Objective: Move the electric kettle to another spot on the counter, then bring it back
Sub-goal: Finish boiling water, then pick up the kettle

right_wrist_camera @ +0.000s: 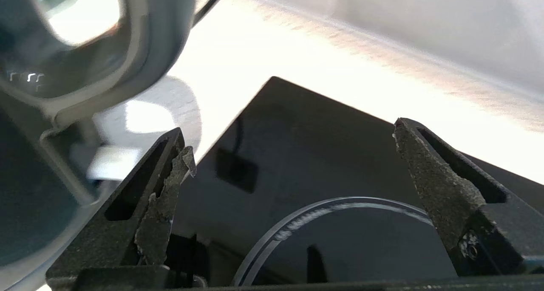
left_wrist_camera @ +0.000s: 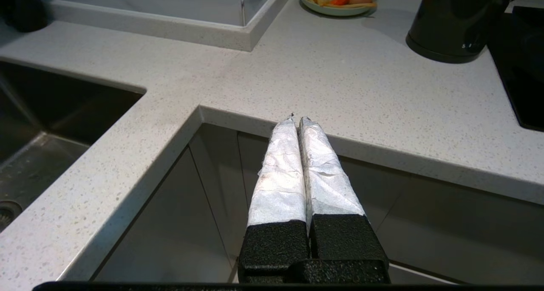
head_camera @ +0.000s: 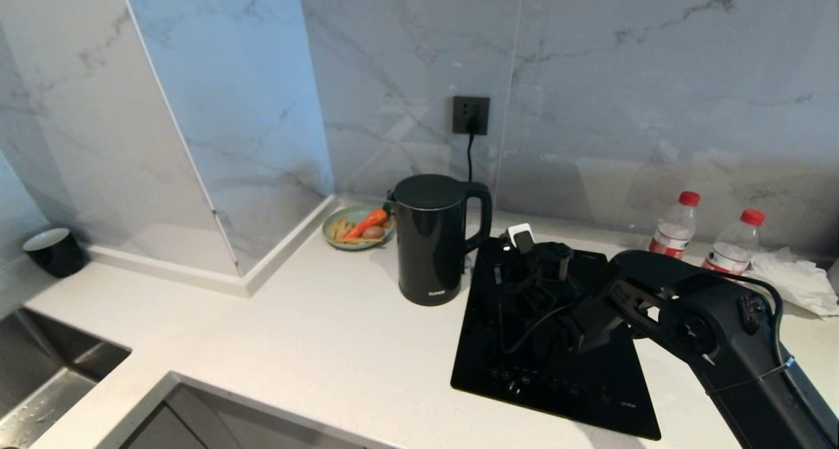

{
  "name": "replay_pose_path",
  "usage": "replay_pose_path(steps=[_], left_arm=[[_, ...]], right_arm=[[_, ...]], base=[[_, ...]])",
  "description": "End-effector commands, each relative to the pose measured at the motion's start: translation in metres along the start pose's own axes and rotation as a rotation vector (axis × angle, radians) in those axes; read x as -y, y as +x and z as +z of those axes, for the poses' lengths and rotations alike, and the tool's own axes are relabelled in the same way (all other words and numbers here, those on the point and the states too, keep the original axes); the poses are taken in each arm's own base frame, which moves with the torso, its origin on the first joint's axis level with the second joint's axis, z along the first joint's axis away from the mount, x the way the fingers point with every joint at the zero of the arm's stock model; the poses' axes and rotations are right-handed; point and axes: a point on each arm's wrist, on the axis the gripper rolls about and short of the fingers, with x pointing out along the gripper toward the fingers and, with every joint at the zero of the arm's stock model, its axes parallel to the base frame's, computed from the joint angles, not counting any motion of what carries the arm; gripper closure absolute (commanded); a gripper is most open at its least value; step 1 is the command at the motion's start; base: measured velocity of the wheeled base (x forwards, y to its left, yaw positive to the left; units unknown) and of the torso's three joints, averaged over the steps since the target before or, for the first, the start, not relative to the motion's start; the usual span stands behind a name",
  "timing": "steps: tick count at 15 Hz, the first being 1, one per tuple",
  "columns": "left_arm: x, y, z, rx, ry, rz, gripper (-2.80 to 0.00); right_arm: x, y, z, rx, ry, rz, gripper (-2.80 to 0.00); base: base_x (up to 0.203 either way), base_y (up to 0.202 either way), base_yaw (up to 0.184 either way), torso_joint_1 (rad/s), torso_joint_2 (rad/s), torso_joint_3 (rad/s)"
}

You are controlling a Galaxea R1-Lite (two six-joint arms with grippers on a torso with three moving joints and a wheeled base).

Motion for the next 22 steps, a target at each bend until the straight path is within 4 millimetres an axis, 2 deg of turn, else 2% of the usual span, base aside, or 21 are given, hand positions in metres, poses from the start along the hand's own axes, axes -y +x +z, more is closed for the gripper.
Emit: replay_pose_path(steps=[1,4,7,14,16,20,22], left_arm=[[0.0,0.0,0.0,0.0,0.0,0.0,0.0],[0.0,0.0,0.0,0.0,0.0,0.0,0.0],[0.0,0.0,0.0,0.0,0.0,0.0,0.0],[0.0,0.0,0.0,0.0,0.0,0.0,0.0],[0.0,0.0,0.0,0.0,0.0,0.0,0.0],[0.0,0.0,0.0,0.0,0.0,0.0,0.0],[0.0,0.0,0.0,0.0,0.0,0.0,0.0]], right_arm=[[0.005,-0.004,0.014,0.028,0.001,-0.013,-2.8],[0.007,-0.009,0.031,0.049,0.004,-0.016,-2.8],[0.016,-0.025,0.048,0.043,0.004,-0.02,-2.8],[0.037,-0.082,0.089,0.019,0.009,-0.049,-2.8],[0.041,-0.098,0.092,-0.002,0.011,-0.053,-2.8],[0.046,-0.096,0.089,-0.007,0.023,-0.051,-2.8],[0.049,-0.089,0.09,0.015,0.027,-0.035,-2.8]], base=[[0.0,0.0,0.0,0.0,0.0,0.0],[0.0,0.0,0.0,0.0,0.0,0.0],[0.0,0.0,0.0,0.0,0.0,0.0],[0.0,0.0,0.0,0.0,0.0,0.0],[0.0,0.0,0.0,0.0,0.0,0.0],[0.0,0.0,0.0,0.0,0.0,0.0],[0.0,0.0,0.0,0.0,0.0,0.0]])
